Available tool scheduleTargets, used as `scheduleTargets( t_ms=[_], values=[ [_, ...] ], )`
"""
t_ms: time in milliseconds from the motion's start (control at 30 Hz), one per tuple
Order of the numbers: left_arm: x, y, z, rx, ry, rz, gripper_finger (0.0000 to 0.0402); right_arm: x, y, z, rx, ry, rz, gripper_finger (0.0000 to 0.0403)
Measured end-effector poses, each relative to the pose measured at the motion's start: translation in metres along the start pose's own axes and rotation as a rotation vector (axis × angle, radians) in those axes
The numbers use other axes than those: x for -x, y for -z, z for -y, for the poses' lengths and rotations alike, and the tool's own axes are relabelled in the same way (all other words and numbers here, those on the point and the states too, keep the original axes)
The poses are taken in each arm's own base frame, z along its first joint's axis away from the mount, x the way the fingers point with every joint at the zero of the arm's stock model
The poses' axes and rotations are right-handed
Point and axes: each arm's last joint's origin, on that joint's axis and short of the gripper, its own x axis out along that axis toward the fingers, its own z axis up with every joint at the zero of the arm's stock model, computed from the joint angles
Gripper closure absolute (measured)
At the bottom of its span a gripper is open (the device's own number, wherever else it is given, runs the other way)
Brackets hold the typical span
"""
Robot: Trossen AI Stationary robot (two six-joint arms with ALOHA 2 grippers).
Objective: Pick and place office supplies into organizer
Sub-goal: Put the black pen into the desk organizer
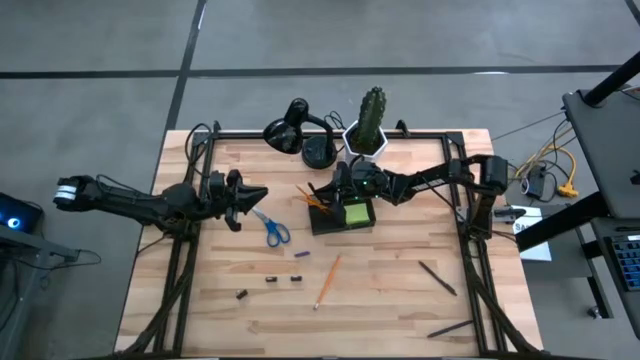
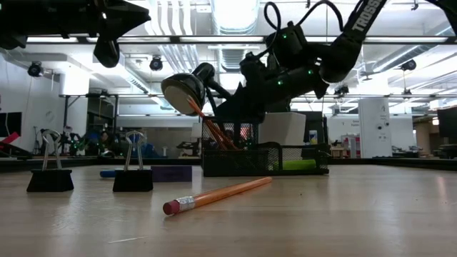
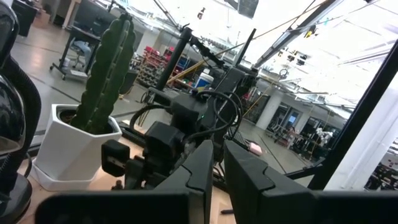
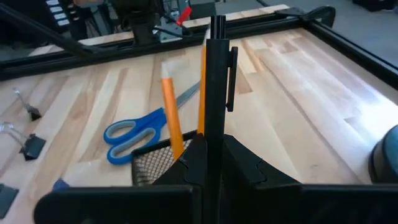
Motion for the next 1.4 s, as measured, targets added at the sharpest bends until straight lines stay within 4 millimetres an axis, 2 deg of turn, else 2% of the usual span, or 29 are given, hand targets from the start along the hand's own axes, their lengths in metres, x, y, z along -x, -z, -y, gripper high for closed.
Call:
scheduleTargets(
  t_ms=[533,867,1067,1233,1400],
  values=[
    [0.000,0.000,0.000,-0.002,0.000,0.000,0.0378,-0.002,0.004,0.001,0.027,-0.012,-0.021,0.0384],
    [0.000,0.000,0.000,-0.004,0.000,0.000,0.0378,-0.002,0.005,0.001,0.017,-0.012,-0.024,0.0324],
    [0.000,0.000,0.000,-0.005,0.000,0.000,0.0378,-0.001,0.004,0.000,-0.019,-0.012,-0.023,0.0309],
    [0.000,0.000,0.000,-0.005,0.000,0.000,0.0378,0.001,-0.001,-0.001,-0.029,-0.013,-0.015,0.0310],
    [0.000,0.000,0.000,-0.005,0.000,0.000,0.0378,0.010,-0.017,-0.005,-0.023,-0.019,0.031,0.0319]
  ],
)
